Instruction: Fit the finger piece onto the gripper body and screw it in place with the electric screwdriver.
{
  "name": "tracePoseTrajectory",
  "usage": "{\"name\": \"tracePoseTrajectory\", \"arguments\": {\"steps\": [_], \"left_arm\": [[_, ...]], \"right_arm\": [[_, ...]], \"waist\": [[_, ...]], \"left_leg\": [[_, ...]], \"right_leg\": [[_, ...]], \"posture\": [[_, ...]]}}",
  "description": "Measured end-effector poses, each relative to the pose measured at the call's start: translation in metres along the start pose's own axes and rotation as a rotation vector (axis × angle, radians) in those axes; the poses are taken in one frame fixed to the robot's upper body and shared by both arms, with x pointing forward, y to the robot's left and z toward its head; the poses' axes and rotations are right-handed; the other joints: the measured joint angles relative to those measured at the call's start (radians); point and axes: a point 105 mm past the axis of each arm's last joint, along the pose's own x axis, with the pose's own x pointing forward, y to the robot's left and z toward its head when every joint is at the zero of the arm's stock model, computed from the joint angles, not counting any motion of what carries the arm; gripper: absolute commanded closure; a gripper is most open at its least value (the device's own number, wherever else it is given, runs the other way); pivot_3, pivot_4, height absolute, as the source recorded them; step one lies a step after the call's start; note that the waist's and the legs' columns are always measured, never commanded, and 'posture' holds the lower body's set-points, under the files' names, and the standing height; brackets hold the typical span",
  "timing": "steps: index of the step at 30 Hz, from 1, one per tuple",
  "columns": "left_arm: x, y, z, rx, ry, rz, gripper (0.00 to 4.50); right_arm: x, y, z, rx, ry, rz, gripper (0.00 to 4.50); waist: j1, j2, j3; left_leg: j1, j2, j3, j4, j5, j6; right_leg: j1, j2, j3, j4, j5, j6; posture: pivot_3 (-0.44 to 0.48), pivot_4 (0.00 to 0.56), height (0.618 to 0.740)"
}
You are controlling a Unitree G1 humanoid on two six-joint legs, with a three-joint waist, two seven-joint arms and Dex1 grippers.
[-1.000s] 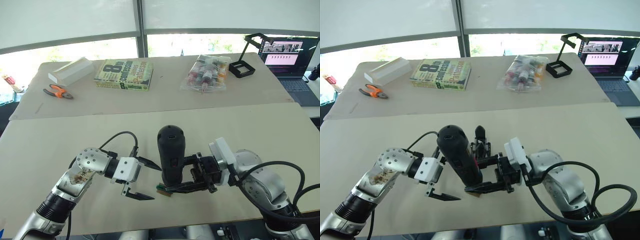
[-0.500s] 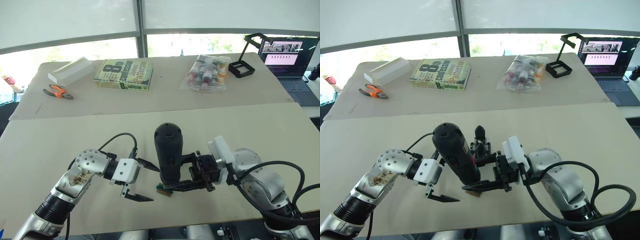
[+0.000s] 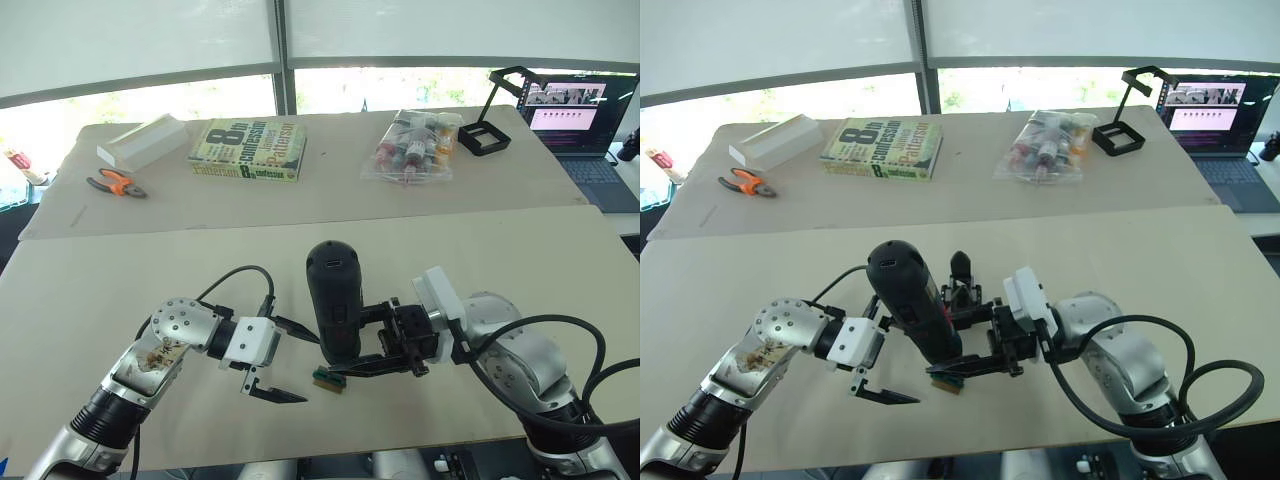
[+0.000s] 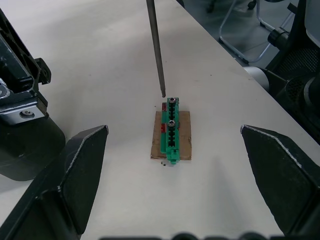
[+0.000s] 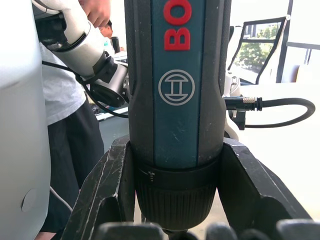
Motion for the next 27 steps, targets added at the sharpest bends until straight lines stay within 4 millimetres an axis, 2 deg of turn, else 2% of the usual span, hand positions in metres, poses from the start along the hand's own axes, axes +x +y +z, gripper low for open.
{"name": "tracePoseTrajectory", "arguments": {"steps": [27], "left_arm": [[-0.0007,0.0034,0.0033,0.035,-0.002,0.001,0.0]], "right_arm": [[0.0037,0.004,0.0025,-0.001,0.002,0.004,2.61]], "waist": [[0.0,0.0,0.0]], "left_leg": [[0.0,0.0,0.0,0.0,0.0,0.0]], "right_leg": [[0.0,0.0,0.0,0.0,0.0,0.0]], "posture": [[0.0,0.15,0.74]]}}
